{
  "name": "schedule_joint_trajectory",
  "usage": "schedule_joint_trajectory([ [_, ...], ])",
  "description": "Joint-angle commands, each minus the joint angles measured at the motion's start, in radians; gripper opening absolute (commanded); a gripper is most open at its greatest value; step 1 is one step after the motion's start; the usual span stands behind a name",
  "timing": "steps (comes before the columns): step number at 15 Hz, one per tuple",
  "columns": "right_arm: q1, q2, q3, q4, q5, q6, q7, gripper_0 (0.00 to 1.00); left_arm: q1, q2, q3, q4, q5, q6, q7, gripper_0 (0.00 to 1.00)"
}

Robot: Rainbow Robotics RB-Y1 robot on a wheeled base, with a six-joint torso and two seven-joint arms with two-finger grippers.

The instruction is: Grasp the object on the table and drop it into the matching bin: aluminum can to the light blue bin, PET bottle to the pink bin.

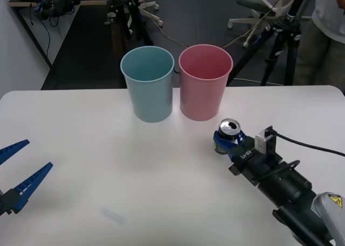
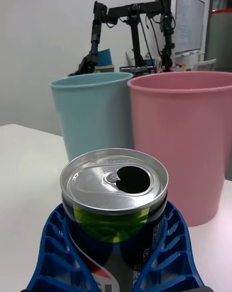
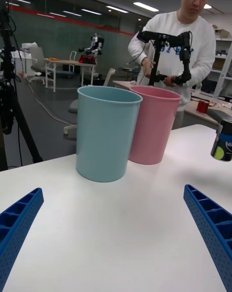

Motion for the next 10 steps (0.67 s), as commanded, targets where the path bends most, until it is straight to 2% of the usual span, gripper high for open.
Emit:
schedule_joint_trajectory([
  [1, 0.033, -0.024, 0.008, -0.135, 0.1, 0.001, -0.171, 0.0, 0.0, 0.0, 0.0, 0.0, 0.0, 0.0, 0.0, 1.0],
  [7, 0.023, -0.031, 0.011, -0.369, 0.349, 0.009, -0.484, 0.0, 0.0, 0.0, 0.0, 0.0, 0.0, 0.0, 0.0, 1.0],
  [10, -0.06, -0.031, 0.028, -0.39, 0.447, 0.009, -0.621, 0.0, 0.0, 0.0, 0.0, 0.0, 0.0, 0.0, 0.0, 1.0],
])
